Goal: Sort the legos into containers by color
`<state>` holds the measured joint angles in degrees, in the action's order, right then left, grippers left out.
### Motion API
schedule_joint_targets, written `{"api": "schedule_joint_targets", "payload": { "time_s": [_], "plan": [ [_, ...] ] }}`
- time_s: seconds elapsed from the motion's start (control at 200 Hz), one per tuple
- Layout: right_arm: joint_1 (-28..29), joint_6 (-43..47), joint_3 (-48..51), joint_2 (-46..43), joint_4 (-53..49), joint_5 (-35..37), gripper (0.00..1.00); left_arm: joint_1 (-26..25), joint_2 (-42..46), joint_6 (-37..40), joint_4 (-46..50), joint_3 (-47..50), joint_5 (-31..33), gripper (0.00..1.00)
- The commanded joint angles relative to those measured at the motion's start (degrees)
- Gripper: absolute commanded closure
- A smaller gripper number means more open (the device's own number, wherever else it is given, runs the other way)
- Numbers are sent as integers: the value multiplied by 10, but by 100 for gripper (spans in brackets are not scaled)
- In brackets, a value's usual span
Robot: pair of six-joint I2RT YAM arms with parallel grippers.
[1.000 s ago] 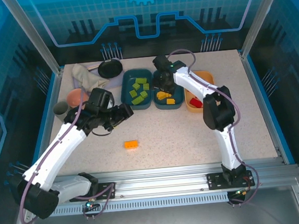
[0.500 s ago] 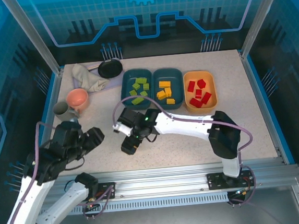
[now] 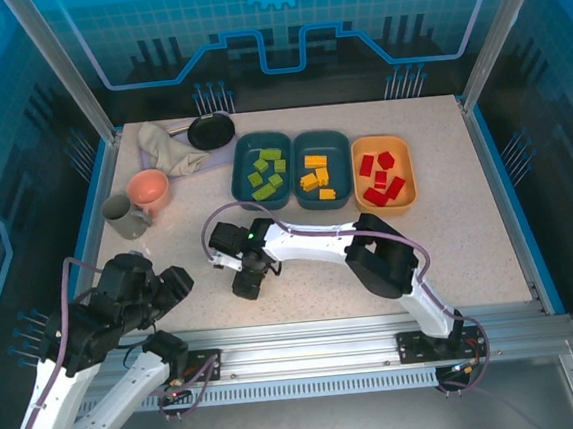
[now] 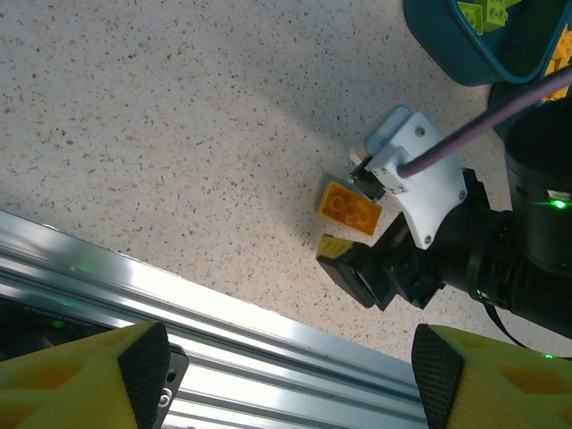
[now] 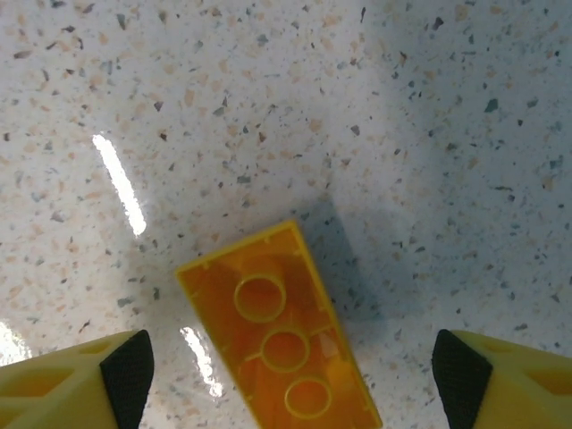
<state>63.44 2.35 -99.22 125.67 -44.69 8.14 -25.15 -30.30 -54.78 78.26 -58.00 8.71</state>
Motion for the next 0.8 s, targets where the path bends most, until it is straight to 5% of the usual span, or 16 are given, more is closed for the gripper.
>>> {"api": "schedule_joint_targets", "payload": {
  "time_s": [0.0, 0.475, 0.795],
  "plan": [
    [4, 4, -27, 23, -31, 11, 20, -3, 3, -9, 10, 5, -13, 25],
    [-11, -23, -31, 31, -30, 5, 63, -3, -23, 7, -30, 18, -33, 26],
    [-108, -102, 5, -86, -8, -10, 69, -2, -102, 38, -143, 39, -125, 26]
  ]
}}
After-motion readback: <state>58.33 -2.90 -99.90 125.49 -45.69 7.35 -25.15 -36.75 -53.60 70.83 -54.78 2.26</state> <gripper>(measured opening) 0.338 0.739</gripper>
